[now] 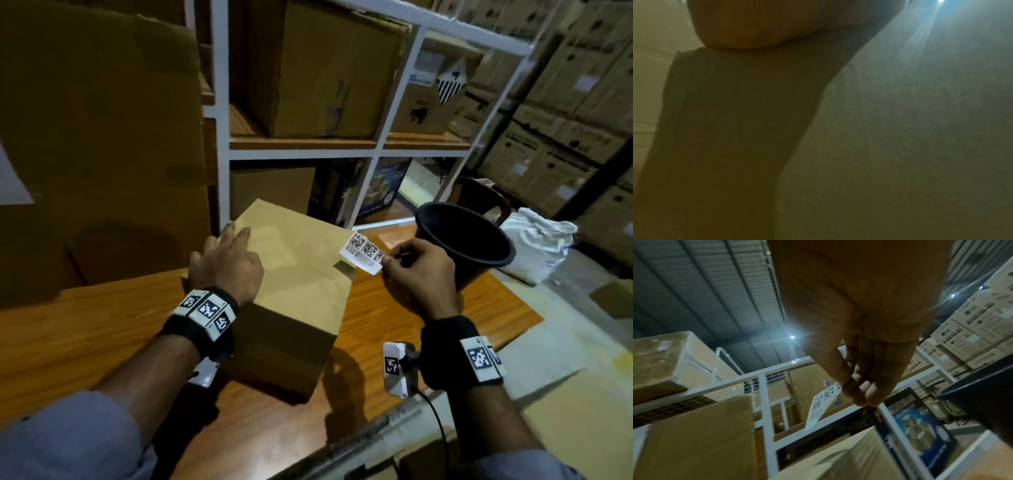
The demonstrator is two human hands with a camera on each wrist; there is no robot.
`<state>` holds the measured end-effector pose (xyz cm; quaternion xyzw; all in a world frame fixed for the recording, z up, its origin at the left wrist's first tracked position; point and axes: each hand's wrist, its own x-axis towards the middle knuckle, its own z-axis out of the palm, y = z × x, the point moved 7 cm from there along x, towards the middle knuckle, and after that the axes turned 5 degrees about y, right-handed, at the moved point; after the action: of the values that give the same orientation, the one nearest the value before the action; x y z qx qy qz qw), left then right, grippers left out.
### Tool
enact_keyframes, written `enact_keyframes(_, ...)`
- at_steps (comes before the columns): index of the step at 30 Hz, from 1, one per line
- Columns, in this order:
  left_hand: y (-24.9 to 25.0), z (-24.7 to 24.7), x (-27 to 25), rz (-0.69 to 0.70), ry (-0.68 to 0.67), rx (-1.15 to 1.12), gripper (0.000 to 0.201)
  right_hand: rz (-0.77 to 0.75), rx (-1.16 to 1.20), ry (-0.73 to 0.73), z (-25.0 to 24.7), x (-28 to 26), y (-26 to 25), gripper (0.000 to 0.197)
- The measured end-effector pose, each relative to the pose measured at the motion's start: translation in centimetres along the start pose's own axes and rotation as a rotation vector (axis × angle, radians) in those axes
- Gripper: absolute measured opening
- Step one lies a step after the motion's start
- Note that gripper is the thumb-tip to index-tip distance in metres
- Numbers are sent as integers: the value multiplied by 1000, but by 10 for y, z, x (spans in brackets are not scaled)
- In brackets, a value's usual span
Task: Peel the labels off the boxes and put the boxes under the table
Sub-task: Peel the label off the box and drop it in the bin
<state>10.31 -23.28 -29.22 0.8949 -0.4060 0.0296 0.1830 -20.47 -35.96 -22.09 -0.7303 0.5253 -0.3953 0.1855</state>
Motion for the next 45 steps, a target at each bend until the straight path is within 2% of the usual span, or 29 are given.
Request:
enact_keyframes(1,7,3,3,-10,9,7,57,5,-10,8,-8,10,10,10)
enact_keyframes(5,22,13,13,-68,7,45,58,69,19,46,-30,50,60,38)
enact_keyframes(10,34,20,22,-120,-15,64,60,141,-14,210,-60,102,123,14)
enact_keyframes(15,32,28,27,-118,-19,53,61,203,-65,287,-77,150,164,19)
enact_keyframes(20,34,25,25,-148,20,56,57,228,-116,276,-75,172,176,36)
enact_keyframes(25,37,20,23,-136,54,57,53,168,-287,162,-62,186,182,34)
enact_keyframes(31,37,23,25,-158,41,62,54,68,-318,88,-47,205,202,42)
enact_keyframes(45,36,23,23,-155,25,59,55,0,-304,117,-49,228,209,34)
